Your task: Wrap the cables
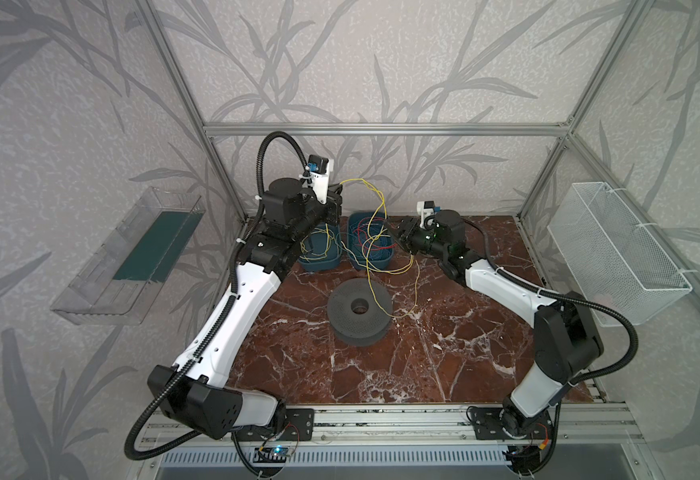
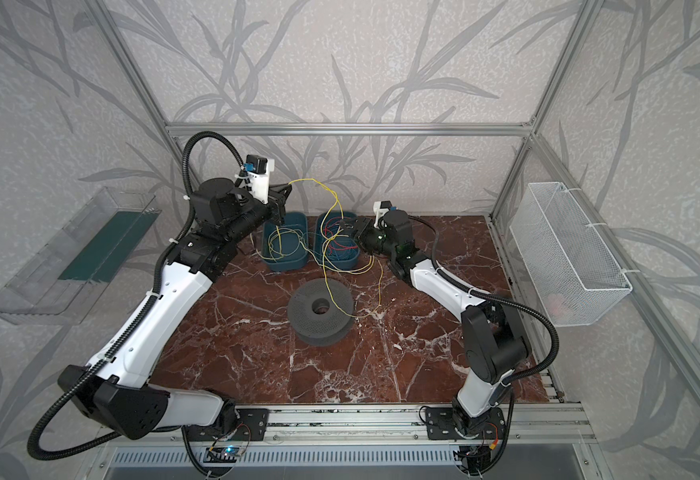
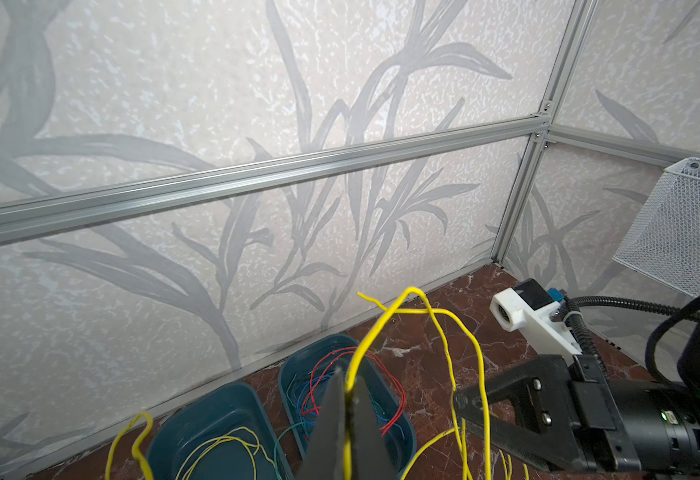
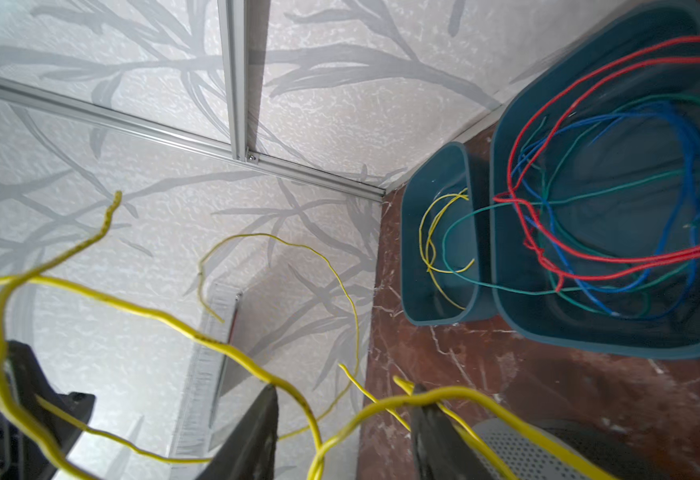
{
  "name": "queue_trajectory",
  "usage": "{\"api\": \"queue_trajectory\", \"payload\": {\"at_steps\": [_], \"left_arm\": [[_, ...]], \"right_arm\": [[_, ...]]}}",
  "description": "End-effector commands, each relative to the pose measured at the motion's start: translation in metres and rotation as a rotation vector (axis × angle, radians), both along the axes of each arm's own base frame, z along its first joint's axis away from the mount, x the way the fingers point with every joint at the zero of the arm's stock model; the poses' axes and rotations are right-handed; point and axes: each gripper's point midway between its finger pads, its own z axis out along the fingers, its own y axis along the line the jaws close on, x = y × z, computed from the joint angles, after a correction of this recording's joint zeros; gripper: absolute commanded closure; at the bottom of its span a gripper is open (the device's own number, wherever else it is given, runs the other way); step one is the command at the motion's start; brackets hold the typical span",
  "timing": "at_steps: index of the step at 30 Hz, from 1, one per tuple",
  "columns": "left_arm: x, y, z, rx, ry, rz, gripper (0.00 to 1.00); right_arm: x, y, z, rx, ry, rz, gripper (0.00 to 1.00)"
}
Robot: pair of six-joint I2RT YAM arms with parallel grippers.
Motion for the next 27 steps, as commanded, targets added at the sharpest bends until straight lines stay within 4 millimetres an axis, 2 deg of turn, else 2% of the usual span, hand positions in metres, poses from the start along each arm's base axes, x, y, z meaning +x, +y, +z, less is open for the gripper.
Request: {"api": "queue_trajectory", "payload": {"at_steps": [1,5,9,10,12,22,27], "left_arm": [[-0.008,-0.001,0.013,-0.014,-0.04,-0.018,1.0],[-0.008,-0.001,0.012,-0.008,-0.042,-0.013,1.0],[-0.007,0.001,0.013,0.002,-0.048,-0.004,1.0],[-0.006,0.002,0.012,0.008,-0.048,0.001,1.0],[-0.006,0.004,0.011,0.023,-0.048,0.012,1.0],[0.003,0.015,-0.022,0.142,-0.011,0.081,1.0],[0.01,0.019,-0.043,0.179,0.021,0.106,1.0]], "right_arm": [[0.001,0.009,0.027,0.088,-0.049,0.036,0.69],[-0.003,0.009,0.025,0.078,-0.047,0.04,0.88],[-0.005,0.002,0.016,0.054,-0.039,0.022,0.93],[-0.01,-0.002,0.028,0.061,-0.062,0.019,0.96],[-0.012,-0.006,0.029,0.052,-0.065,0.012,1.0],[-0.016,-0.022,0.042,0.046,-0.097,-0.007,1.0],[-0.022,-0.026,0.057,0.053,-0.136,0.003,1.0]]}}
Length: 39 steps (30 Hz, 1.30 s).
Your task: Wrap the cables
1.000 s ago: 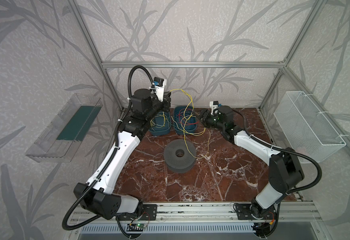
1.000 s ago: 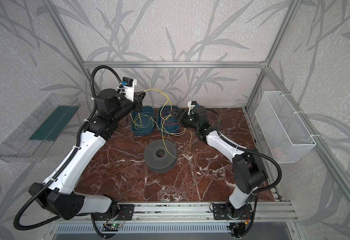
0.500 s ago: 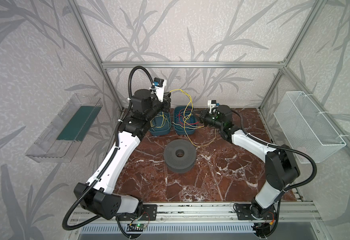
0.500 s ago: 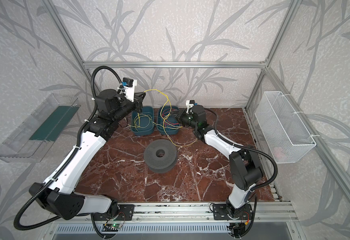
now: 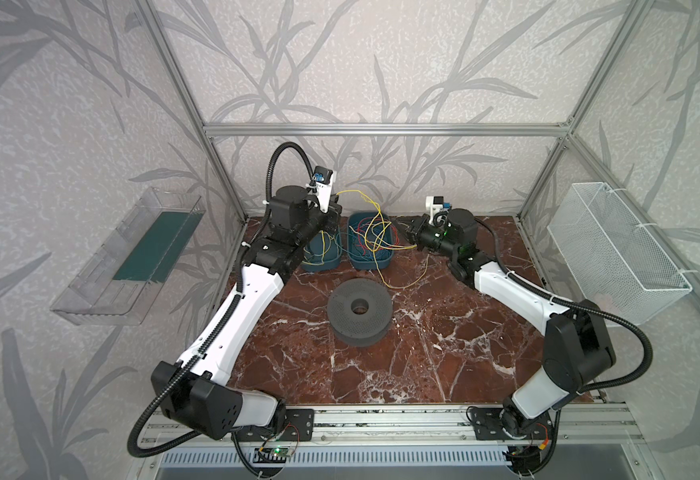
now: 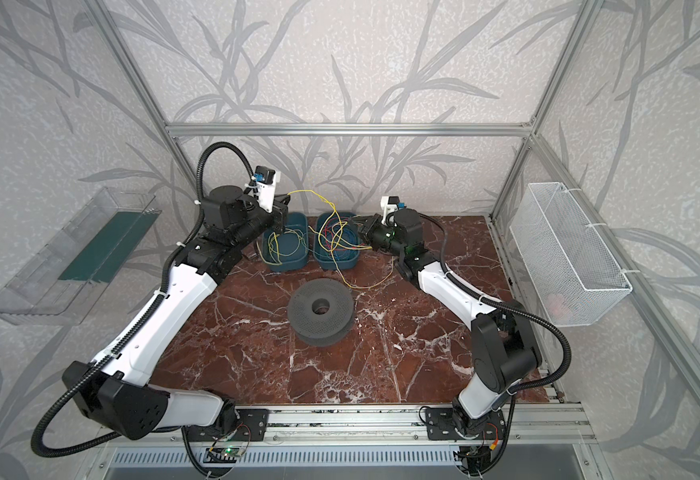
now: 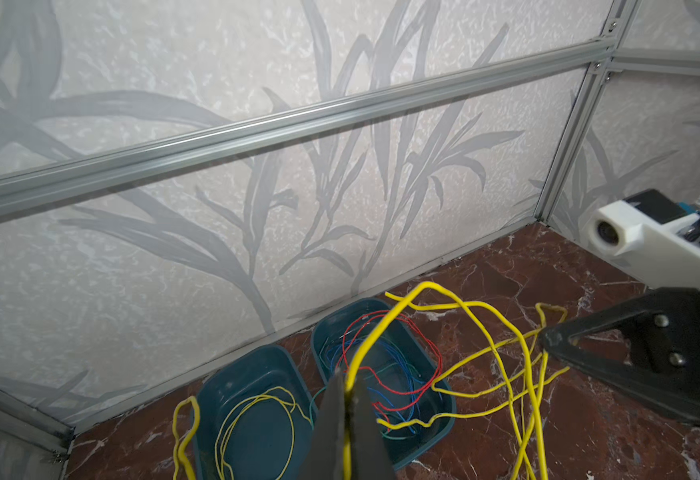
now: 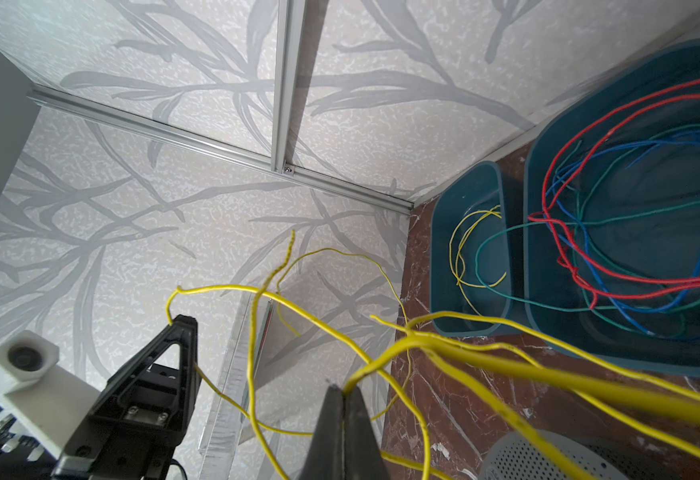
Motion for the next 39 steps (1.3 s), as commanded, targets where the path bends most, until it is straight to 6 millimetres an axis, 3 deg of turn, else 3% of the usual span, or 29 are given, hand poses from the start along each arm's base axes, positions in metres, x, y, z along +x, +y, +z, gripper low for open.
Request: {"api": "queue_trajectory", "payload": {"at_steps": [1,6,12,19,21,25,32,37,39], "left_arm": [[0.002,0.004,-0.003,0.041,-0.016,0.025,1.0],[0.006,-0.009,-0.011,0.014,0.016,-0.028,1.0],[-0.005,-0.032,-0.027,0.104,0.048,-0.119,1.0],[-0.005,-0.016,-0.03,0.14,0.004,-0.032,1.0],[-0.004,-0.008,-0.03,0.184,0.001,0.005,1.0],[-0.007,0.017,-0.029,0.26,-0.01,0.108,1.0],[-0.011,0.063,-0.026,0.309,-0.018,0.29,1.0],[-0.011,0.096,-0.017,0.262,-0.028,0.437,1.0],[-0.013,0.1,-0.01,0.224,-0.045,0.443,1.0]], "right_arm": [[-0.014,-0.005,0.028,0.013,-0.075,0.018,1.0],[-0.018,-0.007,0.027,0.015,-0.071,0.016,1.0],[-0.004,-0.013,0.029,-0.013,-0.08,-0.015,1.0],[0.003,-0.031,0.016,-0.041,-0.065,-0.071,1.0],[0.006,-0.049,0.014,-0.05,-0.065,-0.108,1.0],[0.014,-0.105,0.013,-0.057,-0.063,-0.231,1.0],[0.004,-0.194,0.009,-0.073,-0.067,-0.452,1.0],[-0.011,-0.225,-0.009,-0.109,-0.028,-0.551,1.0],[-0.017,-0.233,-0.018,-0.134,-0.011,-0.579,1.0]]}}
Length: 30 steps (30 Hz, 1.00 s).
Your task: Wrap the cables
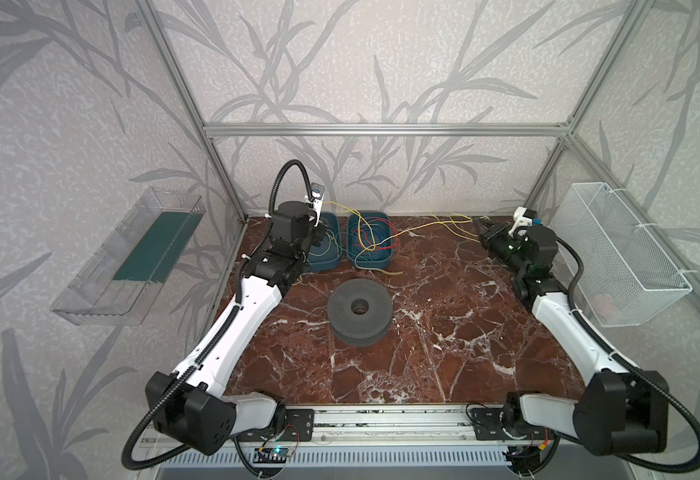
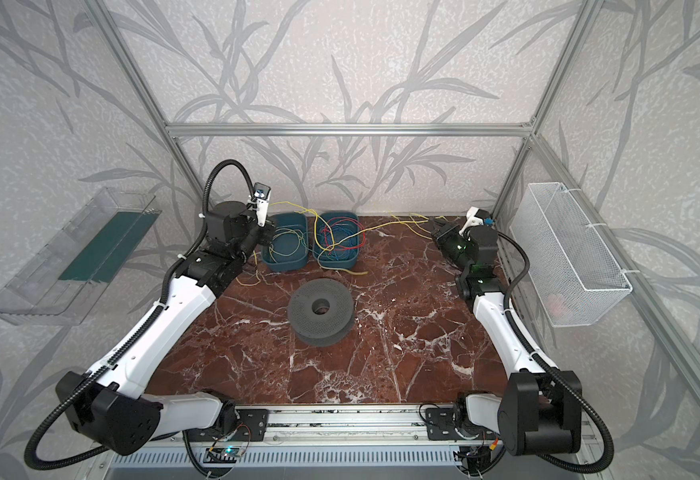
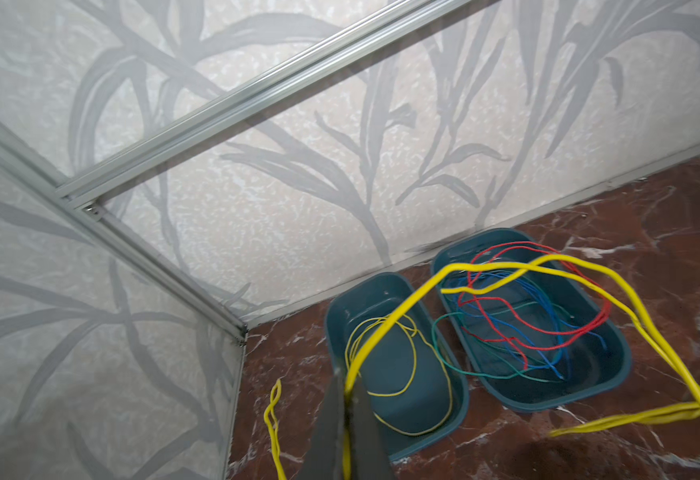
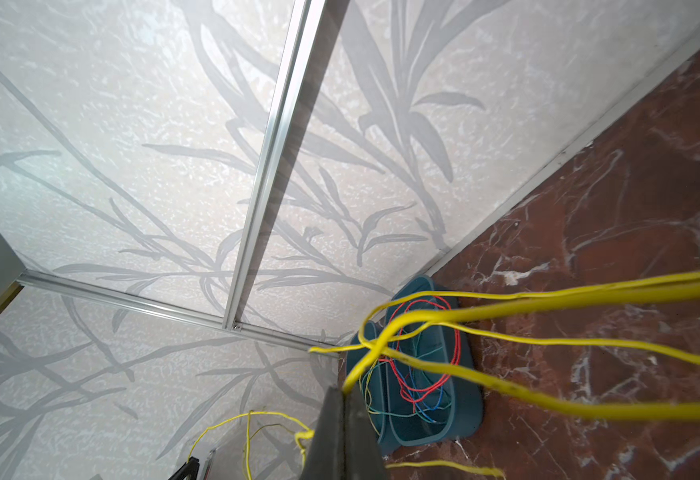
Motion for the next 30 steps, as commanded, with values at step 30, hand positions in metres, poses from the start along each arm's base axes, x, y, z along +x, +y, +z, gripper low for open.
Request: {"api": "queue_trajectory", "payload": {"at_steps": [30], "left_arm": [[0.07,0.047,0.115,-0.18,-0.244,0.153,1.0]], "right_arm": [[-0.1,-0.036,-0.147,-0.278,0.301,-0.004,1.0]]}}
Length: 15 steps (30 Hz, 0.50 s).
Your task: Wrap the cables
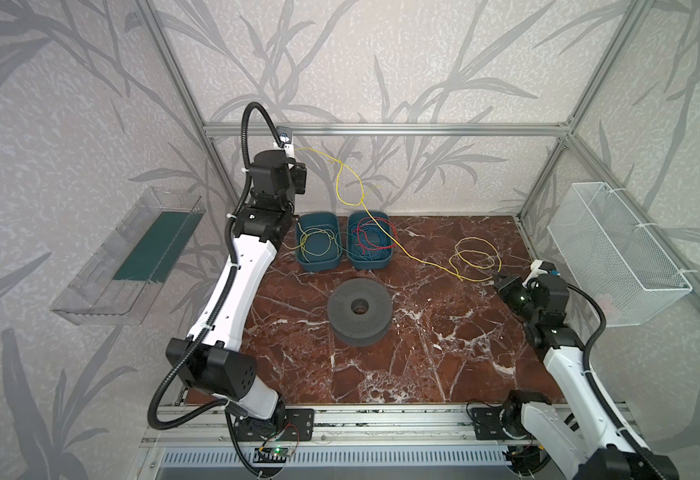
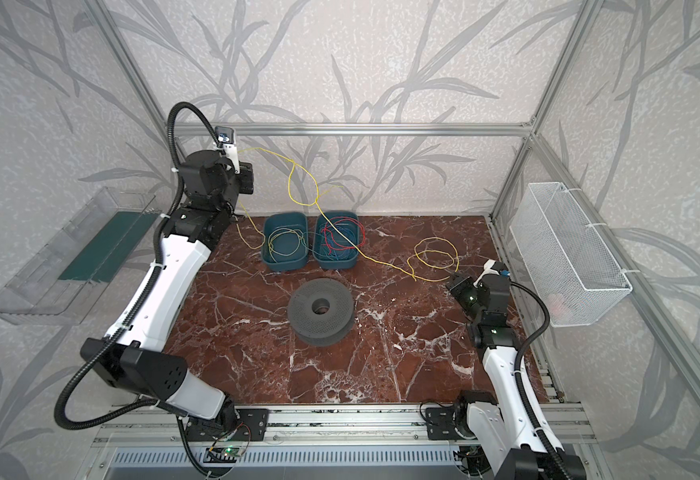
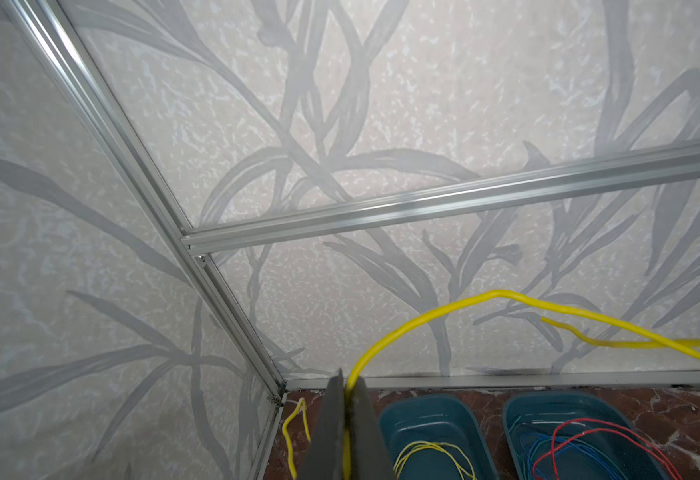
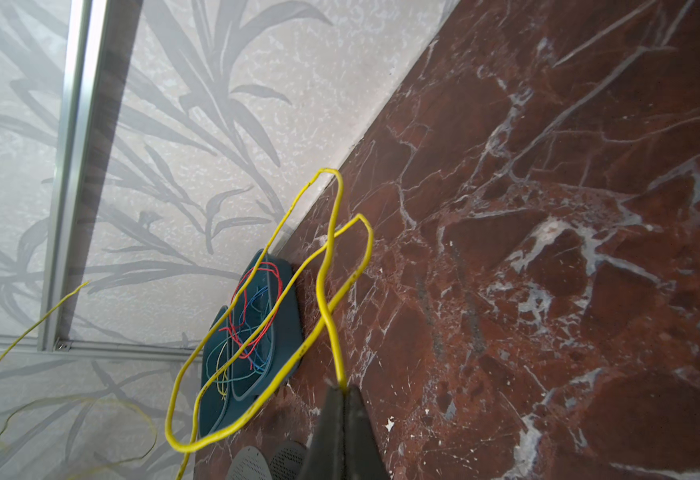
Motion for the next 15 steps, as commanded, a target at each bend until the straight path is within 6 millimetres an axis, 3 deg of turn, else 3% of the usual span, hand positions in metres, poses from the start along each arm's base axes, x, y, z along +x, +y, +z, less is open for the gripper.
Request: {"api": "queue_trajectory", "payload": {"at_steps": [1,5,7,12,15], "left_arm": [[0.0,-0.01,0.016,-0.059,-0.065,-0.078,1.0],[-0.012,-0.084,-0.006,0.022,-0.028,-0.302,1.0],[-0.018,-0.107,-0.021,0.081,-0.008,-0.345,1.0],[-0.033,-0.127,-0.047,0.072,-0.003,-0.414,1.0],[-0.04,-0.135,-0.054,0.062,0.011,-0.444,1.0]], "right_arm": [[-0.009,0.032,-0.042,-0.013,0.117,0.182,1.0],[-0.001,0.068,-0.061,0.027,0.155,0.351,0.99],[0.003,0.078,-0.064,0.037,0.169,0.397,0.93],[0.007,0.102,-0.056,0.01,0.16,0.508,0.62],[0.003,0.108,-0.04,-0.01,0.132,0.541,0.51]]}}
